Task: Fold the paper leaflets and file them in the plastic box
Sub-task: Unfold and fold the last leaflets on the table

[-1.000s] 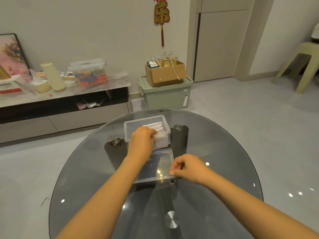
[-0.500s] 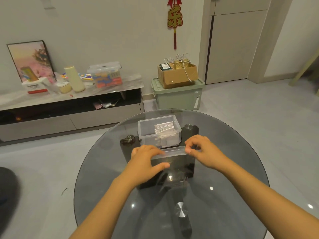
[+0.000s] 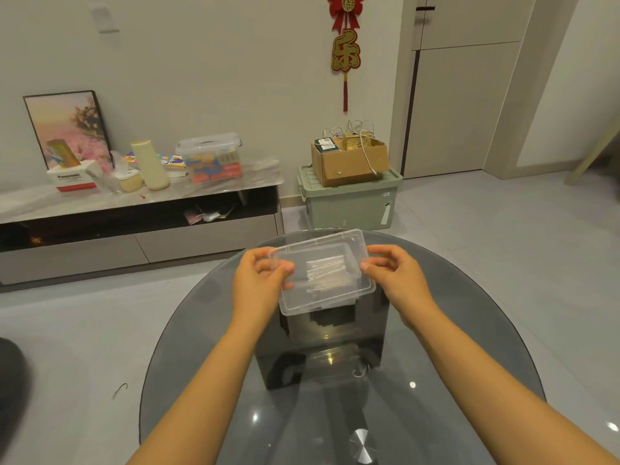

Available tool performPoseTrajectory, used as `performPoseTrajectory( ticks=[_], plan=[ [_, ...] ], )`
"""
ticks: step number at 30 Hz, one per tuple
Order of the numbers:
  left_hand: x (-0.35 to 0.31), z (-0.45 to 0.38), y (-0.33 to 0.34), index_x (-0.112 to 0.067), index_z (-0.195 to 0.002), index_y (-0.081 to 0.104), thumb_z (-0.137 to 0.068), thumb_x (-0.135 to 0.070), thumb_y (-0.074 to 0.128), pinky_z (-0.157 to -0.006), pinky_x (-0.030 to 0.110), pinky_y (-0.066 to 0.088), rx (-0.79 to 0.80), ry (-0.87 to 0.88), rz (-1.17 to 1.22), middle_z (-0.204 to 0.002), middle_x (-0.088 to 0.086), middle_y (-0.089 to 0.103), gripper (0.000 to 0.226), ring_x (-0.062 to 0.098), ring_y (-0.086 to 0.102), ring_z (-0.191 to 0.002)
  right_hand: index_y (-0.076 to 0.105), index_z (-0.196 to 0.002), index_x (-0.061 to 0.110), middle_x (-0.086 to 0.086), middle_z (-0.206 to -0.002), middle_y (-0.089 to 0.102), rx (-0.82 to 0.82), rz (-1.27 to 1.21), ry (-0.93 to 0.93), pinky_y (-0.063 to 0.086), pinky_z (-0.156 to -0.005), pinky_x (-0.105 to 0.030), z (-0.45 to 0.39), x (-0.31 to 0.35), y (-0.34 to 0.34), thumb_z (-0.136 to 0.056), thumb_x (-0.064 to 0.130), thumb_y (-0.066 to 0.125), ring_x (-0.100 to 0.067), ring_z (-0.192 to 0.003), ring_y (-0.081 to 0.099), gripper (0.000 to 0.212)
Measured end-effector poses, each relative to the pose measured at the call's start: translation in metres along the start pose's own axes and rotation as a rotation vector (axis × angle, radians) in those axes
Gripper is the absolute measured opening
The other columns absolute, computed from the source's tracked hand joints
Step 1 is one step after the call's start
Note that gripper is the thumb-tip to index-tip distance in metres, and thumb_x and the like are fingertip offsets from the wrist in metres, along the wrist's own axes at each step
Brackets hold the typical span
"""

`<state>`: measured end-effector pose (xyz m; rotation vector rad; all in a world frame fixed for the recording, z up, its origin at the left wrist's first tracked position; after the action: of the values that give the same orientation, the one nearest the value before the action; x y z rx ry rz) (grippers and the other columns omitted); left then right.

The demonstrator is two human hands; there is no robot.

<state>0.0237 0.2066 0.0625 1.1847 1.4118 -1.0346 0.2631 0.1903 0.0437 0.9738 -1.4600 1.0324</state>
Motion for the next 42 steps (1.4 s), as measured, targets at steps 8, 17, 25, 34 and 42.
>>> performPoseTrajectory(
  ticks=[8,17,25,34,42],
  plan=[
    [0.016,-0.054,0.0,-0.013,-0.078,0.064,-0.085,-0.023,0.069,-0.05,0.014,0.038,-0.109,-0.009,-0.374,-0.066,-0.004,0.053,0.013,0.015,0.052,-0.069,0.071,-0.096,0.016,0.006,-0.085,0.065,-0.193,0.236,0.033,0.05,-0.082,-0.032,-0.048,-0.005,0.025,-0.084,0.022,0.067,-0.015,-0.085,0.061,0.013],
    [0.052,-0.06,0.0,-0.012,-0.119,0.064,-0.089,-0.031,0.063,-0.063,0.02,0.043,-0.091,-0.151,-0.382,-0.108,0.003,0.064,0.035,0.014,0.056,-0.09,0.067,-0.096,0.013,0.004,-0.089,0.061,-0.207,0.247,0.058,0.045,-0.076,-0.026,-0.05,-0.025,0.028,-0.089,0.019,0.06,-0.014,-0.085,0.056,0.012],
    [0.069,-0.056,0.006,-0.016,-0.116,0.056,-0.091,-0.042,0.057,-0.084,0.042,0.054,-0.013,-0.387,-0.348,-0.113,0.006,0.057,0.036,0.027,0.057,-0.103,0.067,-0.089,0.018,-0.001,-0.095,0.064,-0.151,0.071,0.288,0.048,-0.07,-0.031,-0.057,-0.047,0.026,-0.084,0.02,0.067,-0.022,-0.089,0.058,0.004],
    [0.035,-0.041,0.0,-0.003,-0.116,0.06,-0.086,-0.034,0.067,-0.076,0.026,0.039,-0.128,-0.159,-0.583,-0.117,0.01,0.062,0.043,0.023,0.057,-0.101,0.064,-0.086,0.016,0.0,-0.09,0.06,-0.164,0.102,0.301,0.05,-0.068,-0.032,-0.044,-0.045,0.023,-0.085,0.016,0.065,-0.018,-0.076,0.055,0.002],
    [0.024,-0.033,0.003,0.005,-0.08,0.065,-0.085,-0.025,0.069,-0.064,0.032,0.041,-0.156,-0.14,-0.578,-0.08,0.018,0.063,0.031,0.029,0.059,-0.074,0.064,-0.089,0.014,-0.003,-0.096,0.061,-0.144,0.152,0.264,0.049,-0.091,-0.038,-0.037,-0.035,0.021,-0.086,0.017,0.065,-0.025,-0.097,0.058,0.005]
  ],
)
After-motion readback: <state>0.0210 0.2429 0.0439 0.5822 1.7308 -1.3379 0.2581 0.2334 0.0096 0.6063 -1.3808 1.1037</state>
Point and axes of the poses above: each hand's wrist, its own z-axis away from the middle knuckle, its own y-axis out of the palm, x = y × z, the point moved 8 cm from there along -z, towards the middle knuckle
